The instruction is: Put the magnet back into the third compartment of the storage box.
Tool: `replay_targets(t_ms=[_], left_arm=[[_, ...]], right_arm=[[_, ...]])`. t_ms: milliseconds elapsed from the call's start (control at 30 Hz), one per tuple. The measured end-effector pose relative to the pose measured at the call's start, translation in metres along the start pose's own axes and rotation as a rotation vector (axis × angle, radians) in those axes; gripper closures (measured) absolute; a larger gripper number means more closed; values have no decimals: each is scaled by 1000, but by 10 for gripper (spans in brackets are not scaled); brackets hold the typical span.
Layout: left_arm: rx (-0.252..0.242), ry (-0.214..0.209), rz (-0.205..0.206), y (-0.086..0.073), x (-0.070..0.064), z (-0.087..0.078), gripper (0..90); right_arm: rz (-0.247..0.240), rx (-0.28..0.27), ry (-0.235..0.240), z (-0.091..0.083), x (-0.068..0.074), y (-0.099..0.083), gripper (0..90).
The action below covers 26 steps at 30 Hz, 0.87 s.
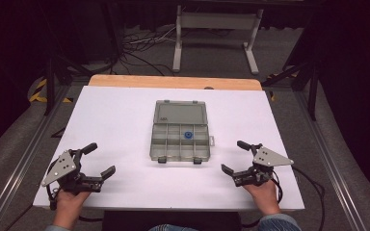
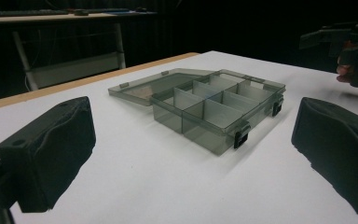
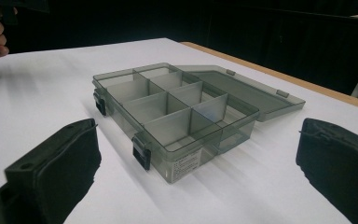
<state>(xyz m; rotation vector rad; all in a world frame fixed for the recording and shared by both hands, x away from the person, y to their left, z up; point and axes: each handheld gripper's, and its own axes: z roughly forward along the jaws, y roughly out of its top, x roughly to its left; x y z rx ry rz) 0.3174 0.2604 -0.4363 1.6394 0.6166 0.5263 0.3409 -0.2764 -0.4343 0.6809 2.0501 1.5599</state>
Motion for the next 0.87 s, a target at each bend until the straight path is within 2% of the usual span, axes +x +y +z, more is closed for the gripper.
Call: replay_targets(t_ms=[233, 367, 467, 867], left_arm=[[-1, -1, -3, 0, 0, 0, 2], [-6, -2, -7, 0, 0, 0, 2], [-15, 0, -12, 0, 0, 0, 2], [-14, -1, -15, -1, 1, 0, 1]], right_arm=[[31, 33, -5, 8, 0, -10, 0], [60, 14, -7, 11, 0, -13, 0], [55, 28, -5, 13, 1, -14, 0], [42, 3, -15, 10, 1, -12, 0]])
